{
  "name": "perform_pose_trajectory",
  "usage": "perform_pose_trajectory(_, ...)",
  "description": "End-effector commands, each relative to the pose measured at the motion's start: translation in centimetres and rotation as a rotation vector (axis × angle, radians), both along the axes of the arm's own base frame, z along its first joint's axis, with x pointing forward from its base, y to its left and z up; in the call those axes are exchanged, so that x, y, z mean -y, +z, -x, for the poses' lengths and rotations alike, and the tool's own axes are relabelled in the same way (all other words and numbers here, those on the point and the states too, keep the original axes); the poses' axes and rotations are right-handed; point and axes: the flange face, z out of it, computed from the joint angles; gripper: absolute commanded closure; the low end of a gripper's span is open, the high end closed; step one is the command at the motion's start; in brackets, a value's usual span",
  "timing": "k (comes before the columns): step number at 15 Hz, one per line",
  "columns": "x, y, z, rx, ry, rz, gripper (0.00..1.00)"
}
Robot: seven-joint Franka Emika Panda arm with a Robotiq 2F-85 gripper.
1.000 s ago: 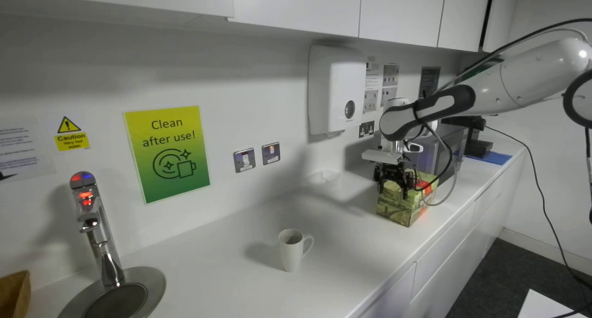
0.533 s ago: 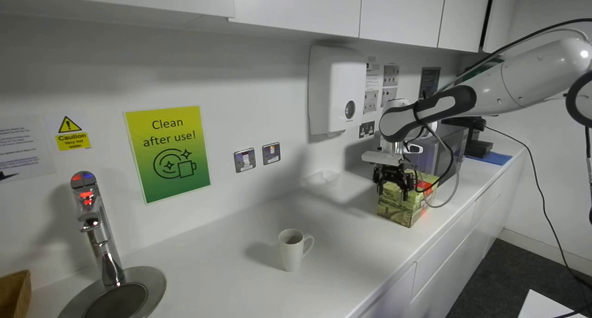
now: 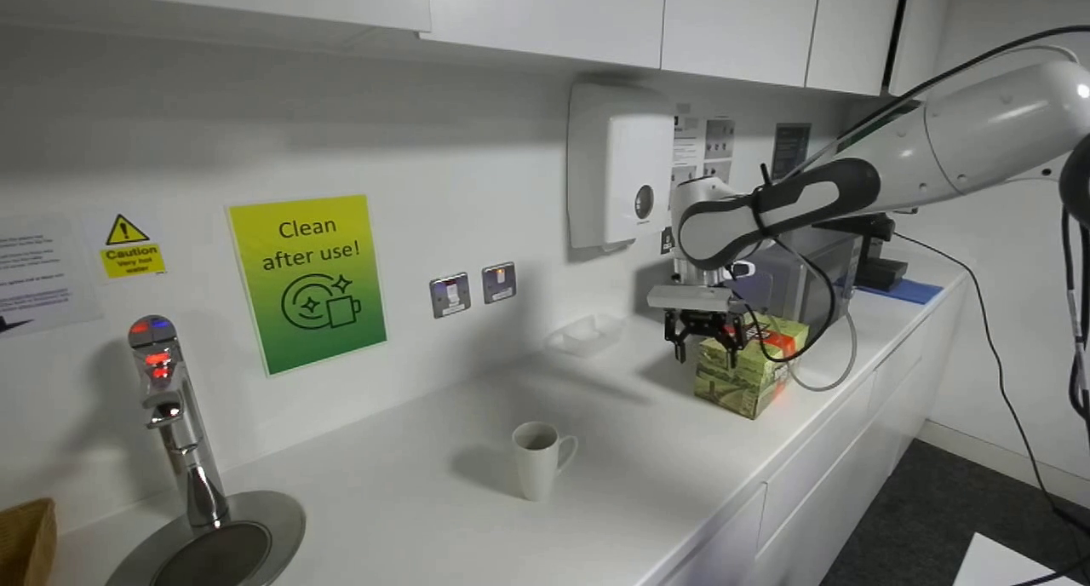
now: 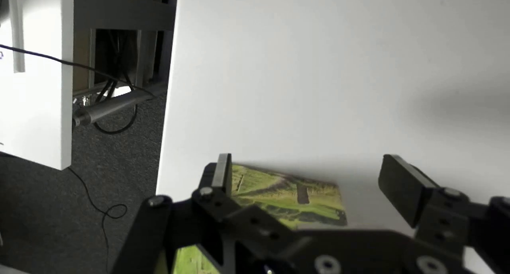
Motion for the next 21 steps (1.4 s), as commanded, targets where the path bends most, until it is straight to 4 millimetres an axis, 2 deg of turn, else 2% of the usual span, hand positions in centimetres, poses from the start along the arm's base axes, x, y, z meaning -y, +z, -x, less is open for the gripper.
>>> perform_pose_trajectory(1,-3.3,2.0,-0.3,-0.011,0.198,-0.042,0.00)
perform_pose_trajectory(4,-4.7,2.2,-0.8,0.000,0.362,-0.086,0.00)
perform_pose_trajectory(9,-4.1,0.3,-0.8,-0.048,0.626,-0.167,0.00)
perform_pose_trajectory(10,-4.8,0.3,-0.6,-0.026,0.550,-0.118,0.00)
perform_pose_trajectory(14,-4.8,-0.5,-0.7,-0.040,0.559,-0.124,0.00)
perform_pose_trajectory(18,-5.1,0.0,-1.2,-0.004,0.593,-0.167,0.00)
perform_pose_trajectory(21,-8.5,0.5,-2.0,0.009,0.690,-0.134,0.00)
